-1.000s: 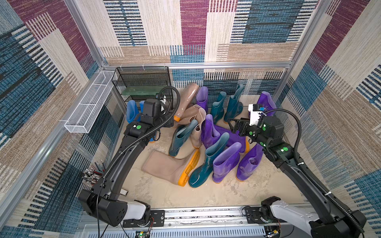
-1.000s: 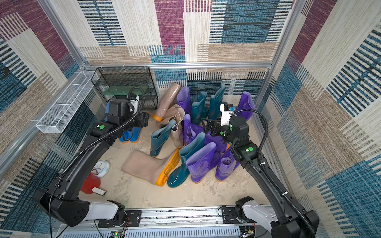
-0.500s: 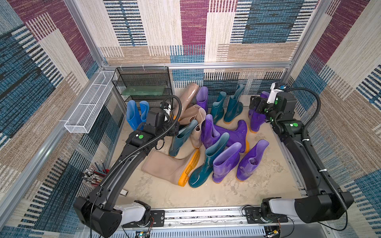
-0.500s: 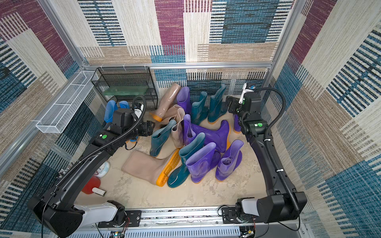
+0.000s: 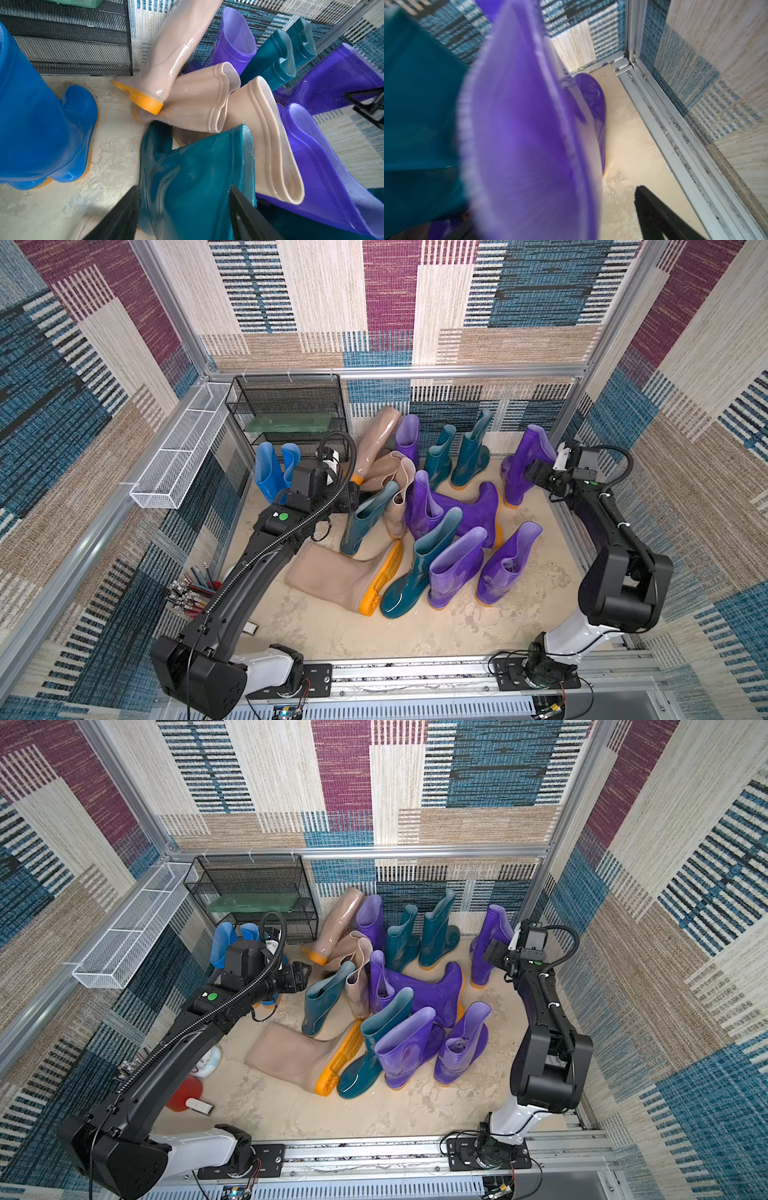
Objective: Match and arrange rain boots in pairs
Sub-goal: Move the rain boot to the corner of the board.
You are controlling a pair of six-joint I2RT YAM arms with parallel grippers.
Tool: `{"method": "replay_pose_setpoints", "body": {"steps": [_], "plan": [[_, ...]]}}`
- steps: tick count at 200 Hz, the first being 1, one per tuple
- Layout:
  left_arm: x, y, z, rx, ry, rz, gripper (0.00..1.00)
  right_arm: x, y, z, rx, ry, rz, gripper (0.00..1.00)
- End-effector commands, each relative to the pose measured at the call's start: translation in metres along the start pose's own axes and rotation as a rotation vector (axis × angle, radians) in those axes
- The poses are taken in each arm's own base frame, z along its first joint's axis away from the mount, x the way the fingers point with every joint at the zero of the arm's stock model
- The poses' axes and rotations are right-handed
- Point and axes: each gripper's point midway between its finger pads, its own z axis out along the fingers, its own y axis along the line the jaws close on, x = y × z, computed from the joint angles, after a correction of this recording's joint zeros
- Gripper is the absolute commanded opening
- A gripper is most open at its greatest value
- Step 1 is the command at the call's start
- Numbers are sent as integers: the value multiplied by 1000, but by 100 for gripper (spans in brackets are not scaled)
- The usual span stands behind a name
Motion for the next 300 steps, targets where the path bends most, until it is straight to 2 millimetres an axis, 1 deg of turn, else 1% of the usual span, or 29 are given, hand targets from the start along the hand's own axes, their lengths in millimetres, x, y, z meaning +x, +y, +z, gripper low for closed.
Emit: {"method": "replay_pose_setpoints", "body": {"steps": [1, 5, 11, 27, 32, 37, 52, 56, 69, 77, 85, 109, 126, 142, 168, 190, 200, 207, 217, 235, 245, 262, 269, 283, 290, 300], "plan": [[-5, 0, 4, 31, -13, -42, 68, -6, 1, 18, -28, -21, -17, 98], [-6, 1, 5, 30, -14, -45, 68, -7, 0, 21, -28, -21, -17, 100], [-5, 2, 6, 29, -12, -48, 68, -8, -2, 25, -20, -24, -16, 95], [-5, 7, 8, 23, -10, -60, 68, -17, -9, 34, 26, -32, -16, 73], [-4, 8, 9, 22, -5, -62, 68, -19, -14, 37, 51, -32, -14, 66], [-5, 9, 9, 21, -4, -65, 68, -22, -18, 39, 75, -34, -12, 57], [-5, 10, 10, 23, -3, -69, 67, -28, -25, 45, 107, -34, -17, 36], [-5, 11, 10, 22, -4, -70, 67, -29, -27, 47, 117, -31, -16, 30], [-5, 12, 12, 20, -4, -71, 67, -31, -34, 51, 147, -23, -10, 17], [-5, 14, 12, 16, -5, -71, 67, -32, -37, 53, 158, -24, -11, 6], [-4, 15, 14, 14, -4, -70, 66, -34, -40, 54, 163, -32, -9, 0], [-2, 16, 20, 14, 13, -76, 65, -40, -47, 57, 173, -43, -7, 0], [2, 17, 25, 16, 30, -80, 64, -47, -56, 59, 223, -50, -18, 0], [3, 17, 27, 17, 37, -79, 63, -55, -64, 55, 277, -68, -29, 0], [1, 17, 25, 19, 27, -79, 63, -68, -72, 45, 332, -98, -45, 0], [2, 17, 25, 15, 30, -76, 63, -75, -71, 43, 352, -105, -81, 0], [1, 17, 25, 17, 25, -74, 63, -76, -75, 42, 379, -108, -81, 0], [1, 17, 25, 16, 26, -74, 63, -76, -76, 42, 383, -104, -79, 0], [1, 17, 25, 16, 24, -74, 63, -72, -72, 45, 354, -97, -67, 0], [1, 17, 26, 17, 27, -75, 63, -59, -71, 46, 386, -103, -47, 0], [2, 18, 27, 14, 31, -75, 63, -52, -69, 47, 360, -104, -19, 0], [2, 18, 27, 16, 32, -78, 63, -39, -76, 48, 382, -101, 62, 0], [3, 17, 27, 19, 32, -79, 63, -35, -75, 48, 372, -108, 78, 5], [3, 17, 27, 19, 36, -78, 63, -30, -66, 47, 336, -106, 91, 15], [2, 17, 26, 19, 35, -77, 64, -28, -64, 45, 338, -104, 90, 27], [1, 15, 25, 25, 32, -76, 66, -28, -61, 42, 335, -106, 93, 51]]}}
